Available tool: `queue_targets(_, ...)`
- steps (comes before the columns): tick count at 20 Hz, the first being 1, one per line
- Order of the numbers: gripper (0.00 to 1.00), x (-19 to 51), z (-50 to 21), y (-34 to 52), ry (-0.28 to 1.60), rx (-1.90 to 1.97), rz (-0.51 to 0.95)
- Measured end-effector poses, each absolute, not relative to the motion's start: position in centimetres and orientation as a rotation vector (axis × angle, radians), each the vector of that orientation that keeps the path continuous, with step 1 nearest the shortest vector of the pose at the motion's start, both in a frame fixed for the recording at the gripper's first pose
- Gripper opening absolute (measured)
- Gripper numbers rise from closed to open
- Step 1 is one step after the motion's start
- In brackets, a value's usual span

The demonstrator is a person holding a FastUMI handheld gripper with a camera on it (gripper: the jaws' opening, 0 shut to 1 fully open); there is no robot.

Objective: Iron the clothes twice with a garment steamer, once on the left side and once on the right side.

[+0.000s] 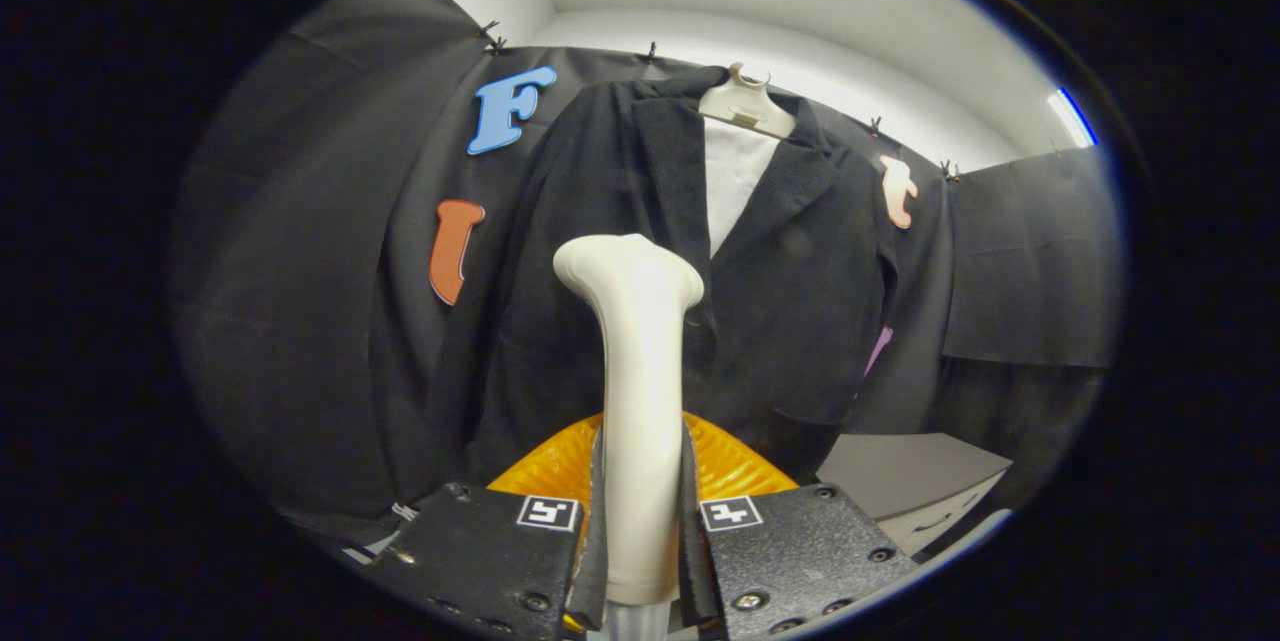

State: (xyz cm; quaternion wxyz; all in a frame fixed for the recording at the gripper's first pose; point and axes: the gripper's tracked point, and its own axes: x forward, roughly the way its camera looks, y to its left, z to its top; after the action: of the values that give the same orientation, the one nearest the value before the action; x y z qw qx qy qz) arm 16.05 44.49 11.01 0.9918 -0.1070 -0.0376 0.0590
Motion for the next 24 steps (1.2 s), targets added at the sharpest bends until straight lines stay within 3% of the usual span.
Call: queue_targets(24, 0.31, 12.8, -2.9, 42.8, 0.209, -0.326, 0.179)
